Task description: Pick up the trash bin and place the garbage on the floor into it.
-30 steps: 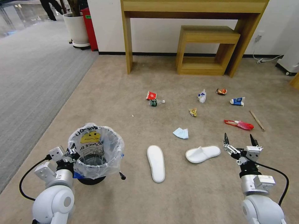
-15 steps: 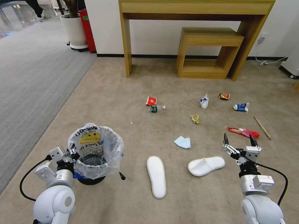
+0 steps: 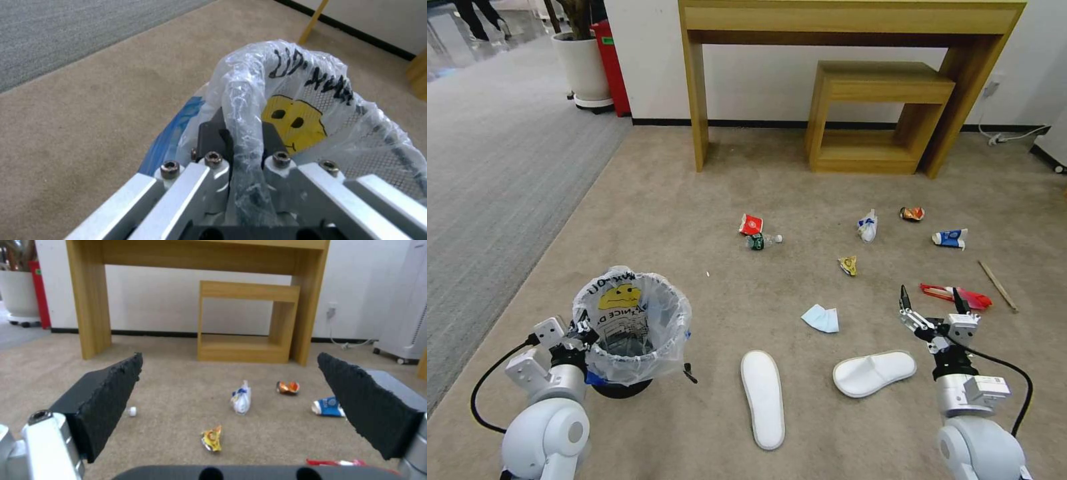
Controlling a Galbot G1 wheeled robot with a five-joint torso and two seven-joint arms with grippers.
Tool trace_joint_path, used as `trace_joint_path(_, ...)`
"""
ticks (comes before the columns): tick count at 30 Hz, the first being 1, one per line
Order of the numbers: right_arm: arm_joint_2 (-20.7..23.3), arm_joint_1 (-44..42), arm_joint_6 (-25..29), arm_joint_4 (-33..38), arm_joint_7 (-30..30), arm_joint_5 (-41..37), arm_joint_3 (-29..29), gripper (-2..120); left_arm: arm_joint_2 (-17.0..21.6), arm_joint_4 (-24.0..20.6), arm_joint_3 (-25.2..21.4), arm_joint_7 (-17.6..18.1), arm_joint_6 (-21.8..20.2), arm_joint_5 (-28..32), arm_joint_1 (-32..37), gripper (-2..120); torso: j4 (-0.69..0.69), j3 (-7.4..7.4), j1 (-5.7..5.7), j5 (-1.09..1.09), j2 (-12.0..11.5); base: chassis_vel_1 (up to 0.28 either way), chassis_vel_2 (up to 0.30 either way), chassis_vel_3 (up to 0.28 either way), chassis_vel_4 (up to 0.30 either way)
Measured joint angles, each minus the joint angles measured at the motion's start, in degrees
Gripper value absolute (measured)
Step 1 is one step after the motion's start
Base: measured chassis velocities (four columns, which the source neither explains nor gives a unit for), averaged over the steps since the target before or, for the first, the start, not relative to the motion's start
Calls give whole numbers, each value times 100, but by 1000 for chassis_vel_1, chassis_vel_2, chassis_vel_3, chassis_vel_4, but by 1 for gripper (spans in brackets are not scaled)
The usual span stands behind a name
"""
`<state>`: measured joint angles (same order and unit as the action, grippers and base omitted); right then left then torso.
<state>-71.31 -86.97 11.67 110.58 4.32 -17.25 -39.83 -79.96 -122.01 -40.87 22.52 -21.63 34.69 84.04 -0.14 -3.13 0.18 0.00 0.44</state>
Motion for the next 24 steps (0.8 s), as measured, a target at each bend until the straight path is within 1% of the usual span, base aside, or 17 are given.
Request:
trace_joint_path(6, 98, 35, -73, -52, -52, -43, 40, 100, 1, 15, -2, -6, 5, -10, 6, 4, 0, 0, 0, 0, 0, 0, 0, 0, 0)
trace_joint_path(9, 291, 103, -177, -87, -44, -466, 105, 100, -16, 54, -2, -20, 17, -65, 11, 4, 0, 0, 0, 0, 0, 0, 0, 0, 0)
trace_joint_path(10, 291, 103, -177, -87, -44, -466, 105, 100, -16, 54, -2, -20, 17, -65, 11, 4, 0, 0, 0, 0, 0, 0, 0, 0, 0)
trace_joint_path(12, 478, 145, -260, -133, -63, -757, 138, 100, -33, 69, 0, -26, 18, -81, 10, 4, 0, 0, 0, 1, 0, 0, 0, 0, 0)
trace_joint_path(15, 570, 161, -271, -164, -102, -876, 151, 100, -38, 82, 0, -26, 20, -90, 7, 4, 0, 0, 0, 0, 0, 0, 0, 0, 0)
trace_joint_path(16, 811, 190, -324, -219, -167, -1157, 207, 100, -39, 101, -2, -28, 20, -99, -2, 4, 0, -1, 0, 0, 0, 0, 0, 0, 0)
trace_joint_path(18, 1105, 204, -349, -284, -372, -1593, 318, 100, -39, 125, -9, -28, 22, -106, -11, 4, 1, -1, 0, 0, 0, 0, 0, 0, 0)
trace_joint_path(19, 1105, 204, -349, -284, -372, -1593, 318, 100, -39, 125, -9, -28, 22, -106, -11, 4, 1, -1, 0, 0, 0, 0, 0, 0, 0)
trace_joint_path(22, 1369, 157, -328, -374, -753, -2252, 489, 99, -48, 153, -13, -29, 26, -130, -13, 4, 1, -1, 0, 1, 0, 0, 0, 0, 0)
trace_joint_path(24, 1431, 134, -290, -411, -850, -2339, 529, 99, -49, 157, -13, -29, 28, -144, -10, 4, 1, -1, 0, 0, 0, 0, 0, 0, 0)
